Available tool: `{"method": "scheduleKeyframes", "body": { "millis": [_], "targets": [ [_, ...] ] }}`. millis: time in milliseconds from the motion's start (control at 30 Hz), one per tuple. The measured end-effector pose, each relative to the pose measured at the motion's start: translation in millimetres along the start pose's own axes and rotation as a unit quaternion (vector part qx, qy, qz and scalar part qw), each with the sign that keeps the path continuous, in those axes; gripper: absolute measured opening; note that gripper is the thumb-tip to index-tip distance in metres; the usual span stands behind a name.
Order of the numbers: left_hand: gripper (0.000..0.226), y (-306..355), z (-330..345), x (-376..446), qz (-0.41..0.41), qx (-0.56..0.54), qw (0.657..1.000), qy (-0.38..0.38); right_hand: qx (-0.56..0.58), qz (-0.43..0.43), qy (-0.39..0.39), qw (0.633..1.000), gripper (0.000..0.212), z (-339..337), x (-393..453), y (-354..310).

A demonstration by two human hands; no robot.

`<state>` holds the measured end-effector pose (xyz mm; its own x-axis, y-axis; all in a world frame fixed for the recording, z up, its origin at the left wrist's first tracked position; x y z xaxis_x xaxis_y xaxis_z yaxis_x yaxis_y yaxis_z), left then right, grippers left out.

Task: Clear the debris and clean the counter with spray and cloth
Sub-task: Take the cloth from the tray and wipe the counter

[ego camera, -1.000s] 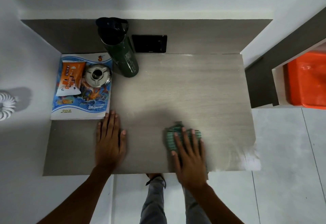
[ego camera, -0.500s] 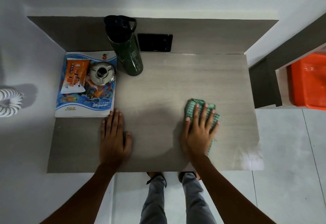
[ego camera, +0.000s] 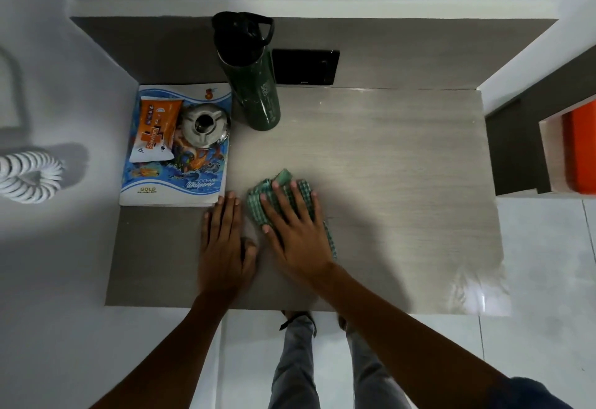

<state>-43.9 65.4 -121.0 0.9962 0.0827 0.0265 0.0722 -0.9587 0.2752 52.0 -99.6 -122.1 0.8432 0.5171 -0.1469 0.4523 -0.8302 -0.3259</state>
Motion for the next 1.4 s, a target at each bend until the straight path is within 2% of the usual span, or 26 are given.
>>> {"method": "scheduleKeyframes", "body": {
  "millis": [67, 133, 200, 300, 400, 500, 733, 900, 1200, 1300, 1400],
  "targets": [
    [0.085, -1, 0, 1, 0.001, 0.007, 1.0, -0.003, -0.016, -0.035, 0.002, 0.999, 0.065, 0, -19, 18],
    [0.087, -1, 0, 1, -0.001, 0.009, 1.0, -0.002, -0.014, -0.034, 0.01, 0.999, 0.065, -2, -40, 39],
    [0.088, 0, 0, 1, -0.003, 0.009, 1.0, 0.003, -0.003, 0.006, 0.021, 1.0, 0.066, -5, -57, 61],
    [0.086, 1, 0, 1, -0.003, 0.012, 1.0, 0.004, 0.012, 0.119, 0.041, 0.992, 0.067, -17, -57, 87],
    [0.082, 1, 0, 1, 0.007, 0.008, 1.0, 0.006, 0.014, 0.196, 0.049, 0.979, 0.067, -33, -24, 100],
    [0.078, 1, 2, 0, 0.023, 0.001, 1.0, 0.016, 0.019, 0.225, 0.053, 0.973, 0.067, -46, 27, 103],
    [0.071, 1, 4, 2, 0.065, 0.02, 0.998, -0.017, 0.02, 0.182, 0.033, 0.983, 0.066, -63, 136, 78],
    [0.072, 2, 3, 2, 0.053, 0.022, 0.998, -0.016, 0.016, 0.156, 0.015, 0.988, 0.067, -61, 158, 50],
    [0.071, 1, 3, 1, 0.061, 0.017, 0.998, -0.014, 0.006, 0.032, -0.015, 0.999, 0.067, -41, 75, 44],
    [0.073, 0, 3, 1, 0.063, 0.009, 0.998, -0.019, -0.002, 0.033, -0.009, 0.999, 0.067, -33, 21, 58],
    [0.073, 0, 2, 1, 0.059, 0.005, 0.998, -0.026, 0.002, 0.071, 0.012, 0.997, 0.067, -30, -32, 88]
  ]
}}
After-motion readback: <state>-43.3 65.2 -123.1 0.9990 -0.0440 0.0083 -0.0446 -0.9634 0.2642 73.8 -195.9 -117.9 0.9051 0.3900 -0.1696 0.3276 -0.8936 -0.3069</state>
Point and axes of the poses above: each hand's wrist, its own x-axis towards the middle knuckle, its own z-axis out of the palm, y = z × x, the point moved 1 cm from there along x, towards the middle knuckle, and after that the axes turned 12 degrees about z, right-handed, at the moved point
